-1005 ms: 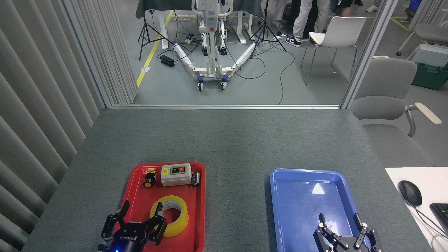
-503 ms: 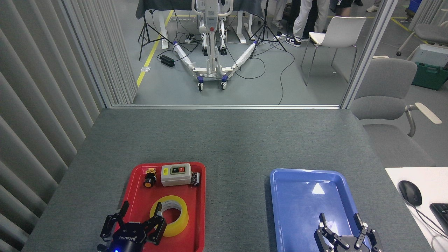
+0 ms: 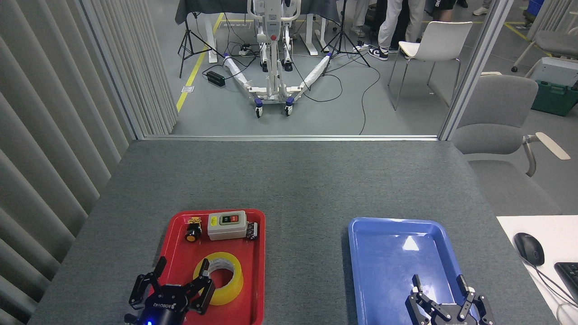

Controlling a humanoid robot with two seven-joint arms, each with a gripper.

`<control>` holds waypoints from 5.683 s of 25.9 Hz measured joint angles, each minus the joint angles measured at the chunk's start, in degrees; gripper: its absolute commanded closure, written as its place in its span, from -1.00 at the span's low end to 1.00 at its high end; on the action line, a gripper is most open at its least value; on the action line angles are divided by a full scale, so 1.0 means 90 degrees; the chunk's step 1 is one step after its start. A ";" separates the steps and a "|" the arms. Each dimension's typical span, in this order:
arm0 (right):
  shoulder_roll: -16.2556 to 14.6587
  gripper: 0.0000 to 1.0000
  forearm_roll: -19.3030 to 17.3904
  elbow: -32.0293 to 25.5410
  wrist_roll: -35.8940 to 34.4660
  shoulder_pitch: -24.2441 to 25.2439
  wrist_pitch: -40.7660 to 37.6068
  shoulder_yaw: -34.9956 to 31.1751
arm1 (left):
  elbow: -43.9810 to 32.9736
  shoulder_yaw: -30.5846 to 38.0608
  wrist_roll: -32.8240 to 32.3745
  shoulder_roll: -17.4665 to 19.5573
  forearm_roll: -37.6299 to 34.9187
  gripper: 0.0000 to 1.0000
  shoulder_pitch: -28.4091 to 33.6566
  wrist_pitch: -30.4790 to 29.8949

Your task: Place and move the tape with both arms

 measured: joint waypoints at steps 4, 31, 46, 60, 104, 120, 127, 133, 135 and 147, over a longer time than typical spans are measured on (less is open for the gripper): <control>0.0000 -1.00 0.0000 0.0000 0.0025 0.0000 0.0000 0.0004 | -0.0037 -0.0002 -0.0017 0.0000 0.0002 -0.98 -0.0023 -0.0001; -0.0034 -1.00 0.0000 -0.0007 0.0035 0.0000 0.0000 0.0007 | -0.0085 0.0006 -0.0361 0.0042 0.0013 -0.98 -0.0041 -0.0017; -0.0061 -1.00 0.0000 -0.0002 0.0020 -0.0005 0.0011 -0.0001 | 0.0262 -0.0242 -0.4153 0.1420 0.2591 -0.97 -0.1152 -0.0156; -0.0068 -1.00 0.0000 0.0000 0.0001 -0.0010 0.0011 -0.0001 | 0.1067 -0.1538 -0.4932 0.1912 0.2789 -0.96 -0.2122 -0.0146; -0.0084 -1.00 0.0000 0.0010 0.0037 0.0000 0.0019 -0.0041 | 0.2781 -0.2572 -0.6263 0.2103 0.3252 0.21 -0.3333 -0.0148; -0.0085 -0.99 -0.0001 0.0010 0.0020 0.0001 0.0019 -0.0044 | 0.3178 -0.2528 -0.6412 0.2061 0.3828 1.00 -0.3664 -0.1015; -0.0087 -0.98 -0.0016 0.0010 0.0005 0.0000 0.0019 -0.0040 | 0.3068 -0.2018 -0.5827 0.1803 0.4736 1.00 -0.3687 -0.2629; -0.0106 -0.98 -0.0050 0.0009 -0.0007 0.0000 -0.0016 -0.0045 | 0.3427 -0.1695 -0.5420 0.1005 0.5461 1.00 -0.3687 -0.3953; -0.0109 -0.98 -0.0055 0.0007 -0.0010 0.0001 -0.0038 -0.0045 | 0.3618 -0.1683 -0.5290 0.0687 0.5695 1.00 -0.3686 -0.4140; -0.0349 -0.98 -0.0307 -0.0015 -0.0699 0.0104 -0.2172 -0.0377 | 0.3909 -0.2106 -0.4875 -0.0452 0.6274 1.00 -0.3644 -0.4306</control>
